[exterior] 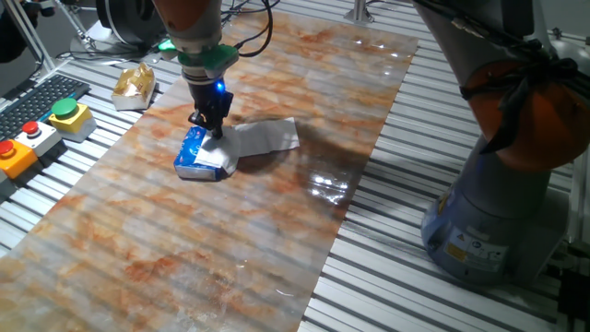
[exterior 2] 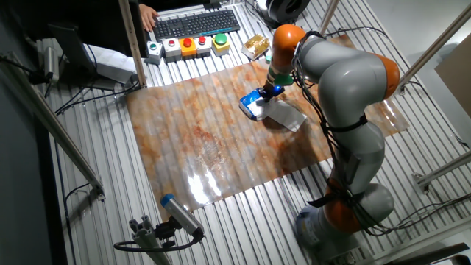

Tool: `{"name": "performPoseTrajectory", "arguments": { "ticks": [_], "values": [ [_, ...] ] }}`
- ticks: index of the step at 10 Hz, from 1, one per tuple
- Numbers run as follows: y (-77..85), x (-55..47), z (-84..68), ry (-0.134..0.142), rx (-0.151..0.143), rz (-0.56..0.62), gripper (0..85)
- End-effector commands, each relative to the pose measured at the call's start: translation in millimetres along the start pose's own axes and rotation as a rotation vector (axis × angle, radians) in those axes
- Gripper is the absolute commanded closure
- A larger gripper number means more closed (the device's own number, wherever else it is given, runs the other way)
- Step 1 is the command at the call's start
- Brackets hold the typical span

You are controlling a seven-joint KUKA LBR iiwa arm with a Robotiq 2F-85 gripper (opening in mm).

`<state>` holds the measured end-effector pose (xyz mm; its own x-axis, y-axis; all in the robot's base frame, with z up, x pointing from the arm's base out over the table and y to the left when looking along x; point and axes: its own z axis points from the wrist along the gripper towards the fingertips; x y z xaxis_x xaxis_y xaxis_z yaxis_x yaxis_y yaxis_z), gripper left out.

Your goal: Pull out a napkin

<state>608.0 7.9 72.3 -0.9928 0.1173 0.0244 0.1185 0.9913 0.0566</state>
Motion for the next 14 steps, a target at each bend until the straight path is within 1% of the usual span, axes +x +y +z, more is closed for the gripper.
{"name": "performPoseTrajectory", "arguments": {
  "ticks": [1,2,3,4,5,6,10,11,12,14],
  "values": [
    [1.2,-0.9,-4.4,0.011,-0.002,0.001,85.0],
    [1.2,-1.8,-5.5,0.018,-0.005,0.001,85.0],
    [0.8,-1.8,-3.3,0.0,0.001,0.017,85.0],
    [2.0,-0.8,-0.9,-0.026,0.043,0.048,51.0],
    [3.6,-0.1,1.5,-0.049,0.062,0.069,51.0],
    [3.9,0.5,2.3,-0.05,0.061,0.074,34.0],
    [4.4,3.6,8.6,-0.055,0.064,0.075,34.0],
    [4.5,4.3,10.8,-0.058,0.061,0.072,34.0],
    [4.3,4.2,11.8,-0.059,0.058,0.067,51.0],
    [4.2,3.7,12.4,-0.053,0.052,0.058,51.0]
  ]
}}
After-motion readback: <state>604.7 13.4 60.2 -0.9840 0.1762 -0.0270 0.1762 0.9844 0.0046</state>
